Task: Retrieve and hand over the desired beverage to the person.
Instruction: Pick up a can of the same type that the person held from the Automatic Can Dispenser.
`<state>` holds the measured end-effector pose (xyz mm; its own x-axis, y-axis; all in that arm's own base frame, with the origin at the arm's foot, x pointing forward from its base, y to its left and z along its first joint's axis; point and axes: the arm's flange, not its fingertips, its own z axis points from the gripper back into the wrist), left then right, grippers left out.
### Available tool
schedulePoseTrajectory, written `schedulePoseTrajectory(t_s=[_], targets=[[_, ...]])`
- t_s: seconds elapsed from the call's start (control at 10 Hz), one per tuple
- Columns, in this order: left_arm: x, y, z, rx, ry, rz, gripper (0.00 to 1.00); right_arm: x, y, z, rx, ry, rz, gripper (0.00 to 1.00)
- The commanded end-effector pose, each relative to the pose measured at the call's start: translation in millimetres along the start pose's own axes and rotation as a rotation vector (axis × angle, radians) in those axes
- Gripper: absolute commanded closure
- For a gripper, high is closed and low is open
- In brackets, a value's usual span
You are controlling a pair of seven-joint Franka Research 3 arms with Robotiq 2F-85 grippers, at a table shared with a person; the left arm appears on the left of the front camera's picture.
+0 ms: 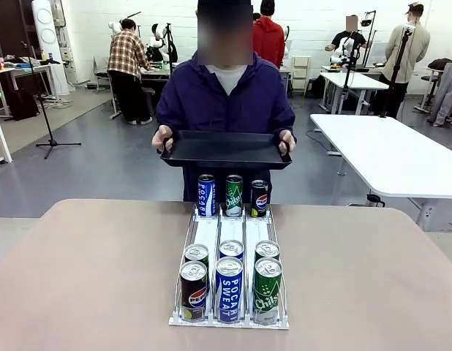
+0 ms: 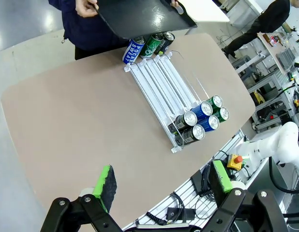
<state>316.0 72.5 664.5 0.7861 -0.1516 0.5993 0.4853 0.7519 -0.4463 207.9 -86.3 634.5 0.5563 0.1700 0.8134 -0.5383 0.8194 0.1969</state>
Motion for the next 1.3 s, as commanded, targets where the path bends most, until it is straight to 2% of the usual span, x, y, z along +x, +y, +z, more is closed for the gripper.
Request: schedulePoseTrajectory(t_s=[0.0, 1.2], targets=[[0.7, 0.5, 1.0, 0.002, -0.014, 0.001, 0.00, 0.2, 0.7, -1.1, 0.004, 0.004, 0.008, 0.00], [0.7, 0.5, 1.0, 0.002, -0.014, 0.001, 0.00, 0.2, 0.7, -1.1, 0.004, 0.004, 0.008, 0.00]])
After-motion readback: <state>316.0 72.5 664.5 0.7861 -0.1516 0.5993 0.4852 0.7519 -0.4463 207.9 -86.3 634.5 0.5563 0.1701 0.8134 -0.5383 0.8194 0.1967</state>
